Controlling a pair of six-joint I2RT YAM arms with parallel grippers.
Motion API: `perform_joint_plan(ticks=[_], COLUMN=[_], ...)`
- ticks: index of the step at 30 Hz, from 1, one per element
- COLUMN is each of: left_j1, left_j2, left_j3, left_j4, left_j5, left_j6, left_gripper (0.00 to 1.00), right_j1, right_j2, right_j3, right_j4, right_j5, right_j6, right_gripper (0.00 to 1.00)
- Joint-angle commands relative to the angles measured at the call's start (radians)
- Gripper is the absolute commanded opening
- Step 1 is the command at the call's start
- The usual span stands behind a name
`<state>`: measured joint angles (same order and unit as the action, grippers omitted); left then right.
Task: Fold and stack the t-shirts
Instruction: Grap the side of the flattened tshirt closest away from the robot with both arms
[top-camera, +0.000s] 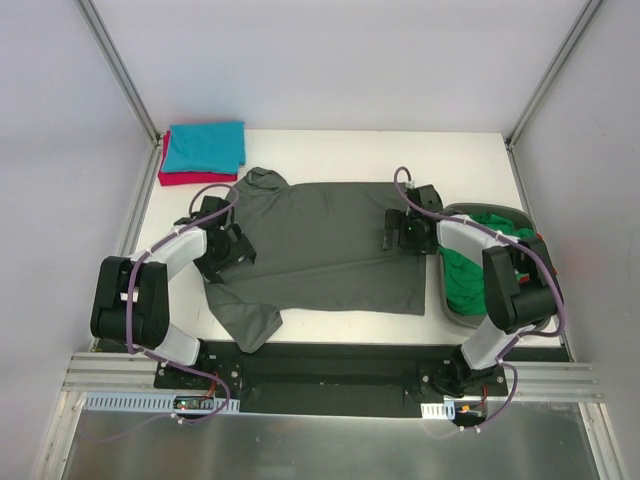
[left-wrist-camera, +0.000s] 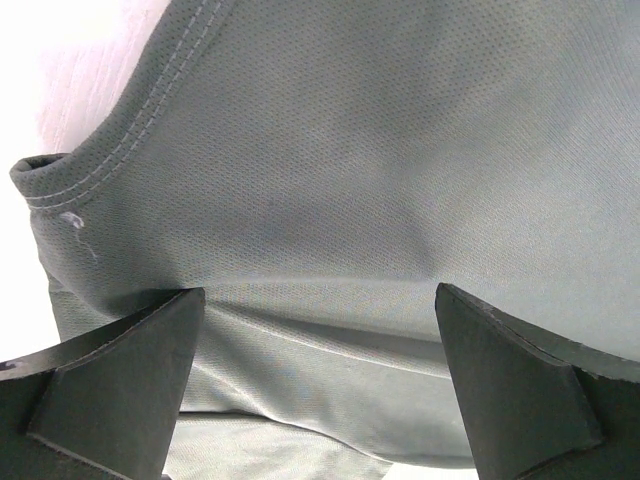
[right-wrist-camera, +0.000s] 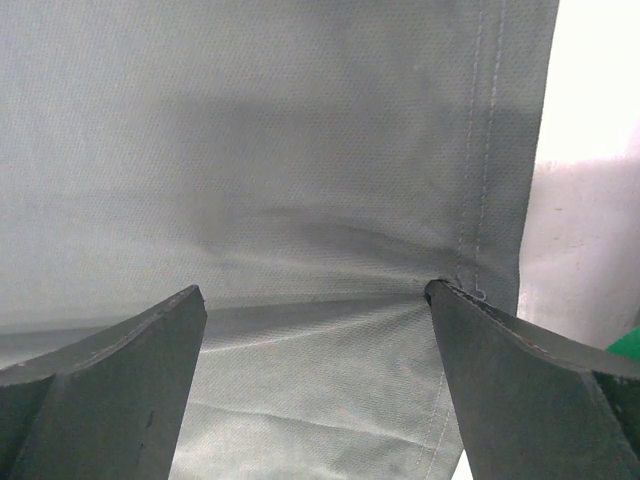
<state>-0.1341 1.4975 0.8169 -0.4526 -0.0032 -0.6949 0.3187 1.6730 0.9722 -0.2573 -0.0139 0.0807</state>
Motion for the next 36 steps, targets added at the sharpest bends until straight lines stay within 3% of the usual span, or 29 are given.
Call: perform_joint_plan(ticks=[1,4,8,14,18,23,25,29,36], left_j1=[-0.038,-0.094,-0.124,-0.188,-0.318,-0.458,-0.495,-0.541,-0.57], left_j2=[-0.046,-0.149,-0.32,-0.552,-0.669,-0.752,-0.758,-0.72,-0.643], left_j3=[0.001,-0.027,-0.065,-0.197,-0.306,-0.404,-0.404,-0.409,-0.39], left_j4=[0.014,-0.001,-0.067,-0.214,-0.343,-0.426,-0.461,-0.459,-0.44], left_j5=[0.029,-0.085,-0.11,-0.02,-0.009,0.011,-0.021,-0.024,-0.004], left_j6=[0.005,-0.04,-0.074,-0.141,-0.276,-0.477,-0.523,-0.548,-0.549], left_gripper=[0.99,0.99,0.99,0.99,0.97,0.83,0.67,0.59,0.32], right_j1=[-0.001,0.023,0.077,0.111,0.111,0.112,0.111,0.112,0.111], right_j2=[-0.077,-0.149,-0.243,-0.456,-0.539,-0.542,-0.536,-0.521,-0.512], right_j3=[-0.007,-0.003,-0.021,-0.173,-0.242,-0.244,-0.242,-0.247,-0.253], right_j4=[-0.051,-0.069,-0.129,-0.117,-0.111,-0.115,-0.109,-0.099,-0.097], right_j5=[-0.072,-0.063,0.008,0.035,0.025,0.029,0.025,0.025,0.025], right_j6=[-0.048,-0.073,-0.101,-0.004,0.013,0.01,0.005,0.002,0.001], right_gripper=[0.96,0.96,0.96,0.96,0.96,0.96,0.96,0.96,0.96])
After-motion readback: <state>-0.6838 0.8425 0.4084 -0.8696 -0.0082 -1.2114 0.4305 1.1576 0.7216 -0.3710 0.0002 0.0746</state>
